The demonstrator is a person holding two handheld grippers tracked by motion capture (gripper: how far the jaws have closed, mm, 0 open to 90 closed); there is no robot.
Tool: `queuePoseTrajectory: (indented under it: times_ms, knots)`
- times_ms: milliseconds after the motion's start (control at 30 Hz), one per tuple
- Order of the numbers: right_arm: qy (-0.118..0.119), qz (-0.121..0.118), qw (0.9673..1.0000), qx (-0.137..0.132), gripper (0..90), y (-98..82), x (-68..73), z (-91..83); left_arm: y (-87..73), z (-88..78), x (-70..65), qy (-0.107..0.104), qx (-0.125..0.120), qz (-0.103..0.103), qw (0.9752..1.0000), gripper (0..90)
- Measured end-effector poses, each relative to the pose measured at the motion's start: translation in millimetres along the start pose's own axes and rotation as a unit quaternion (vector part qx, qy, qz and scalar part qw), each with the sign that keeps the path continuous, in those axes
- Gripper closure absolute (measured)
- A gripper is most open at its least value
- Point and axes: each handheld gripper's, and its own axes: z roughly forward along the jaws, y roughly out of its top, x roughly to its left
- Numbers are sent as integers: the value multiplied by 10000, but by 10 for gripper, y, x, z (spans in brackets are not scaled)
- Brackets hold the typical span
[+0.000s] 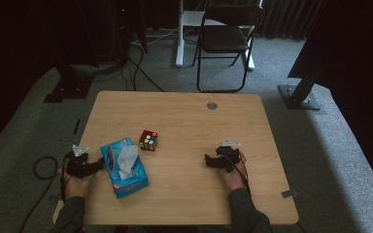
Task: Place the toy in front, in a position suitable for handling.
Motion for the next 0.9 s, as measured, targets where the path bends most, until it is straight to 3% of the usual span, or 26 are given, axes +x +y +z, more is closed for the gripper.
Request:
queuePoseTrajectory:
  times_ms: [400,600,900]
  knots:
    - [84,-80,9999,-4,110,1,16,1,5,4,-9,0,24,7,10000,260]
    - [203,-187,9996,-75,180,5,19,-3,5,4,-10,0,30,10,10000,255]
    - [212,-201,9995,-80,181,7,17,1,5,4,-12,8,29,1,10000,254]
